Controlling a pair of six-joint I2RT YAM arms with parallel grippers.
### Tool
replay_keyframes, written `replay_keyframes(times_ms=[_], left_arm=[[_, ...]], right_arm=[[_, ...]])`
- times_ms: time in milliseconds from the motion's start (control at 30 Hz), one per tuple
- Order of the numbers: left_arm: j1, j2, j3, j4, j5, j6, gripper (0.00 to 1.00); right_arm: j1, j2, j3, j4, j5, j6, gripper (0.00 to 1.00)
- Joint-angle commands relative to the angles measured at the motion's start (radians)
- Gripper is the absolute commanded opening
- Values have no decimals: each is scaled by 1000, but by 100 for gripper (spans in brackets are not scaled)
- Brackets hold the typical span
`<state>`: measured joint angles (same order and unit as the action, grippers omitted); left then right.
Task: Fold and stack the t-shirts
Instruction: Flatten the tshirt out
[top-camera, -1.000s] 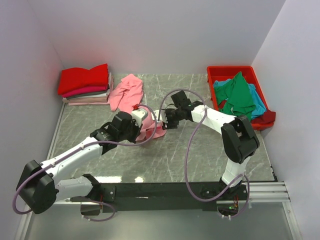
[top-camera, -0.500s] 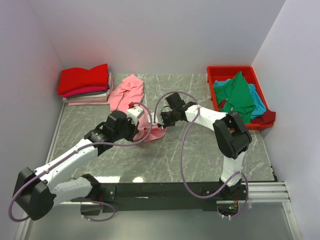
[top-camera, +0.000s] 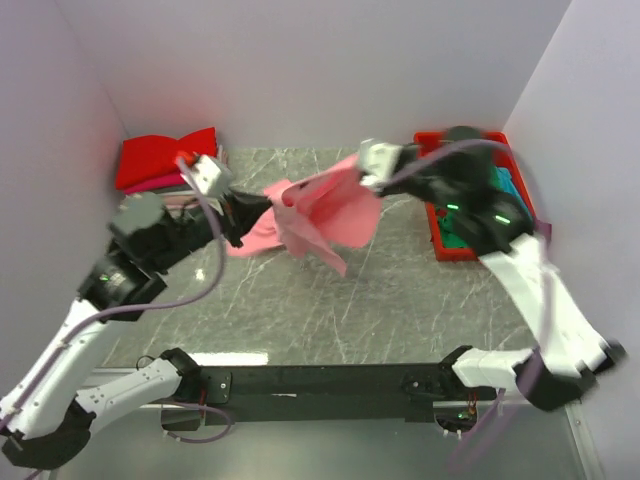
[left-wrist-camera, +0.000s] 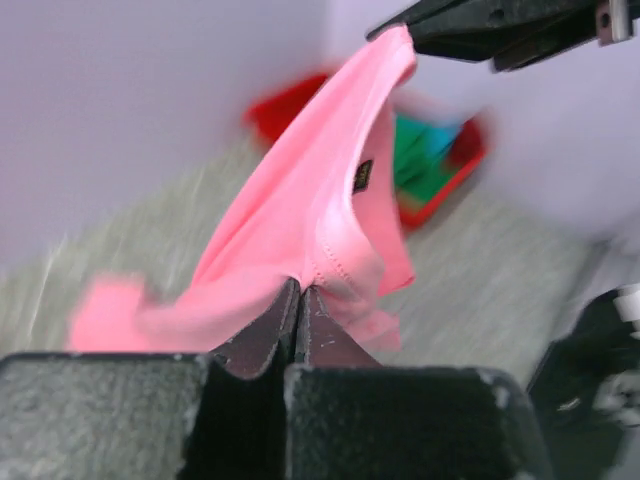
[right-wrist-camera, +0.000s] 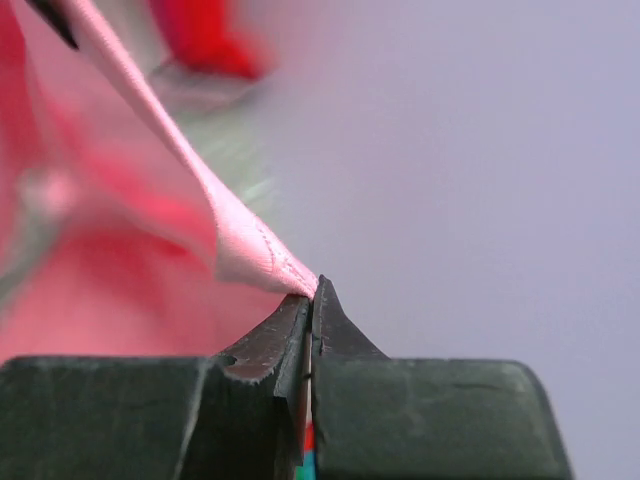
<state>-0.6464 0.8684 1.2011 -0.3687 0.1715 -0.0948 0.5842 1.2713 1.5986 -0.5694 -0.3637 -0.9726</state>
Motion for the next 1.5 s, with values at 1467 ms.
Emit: replay_keyframes(times_ms=[1467], left_arm=[[-243,78,507,34,-538,166,1]], right_arm=[[436,74,409,-40,305,259,0]])
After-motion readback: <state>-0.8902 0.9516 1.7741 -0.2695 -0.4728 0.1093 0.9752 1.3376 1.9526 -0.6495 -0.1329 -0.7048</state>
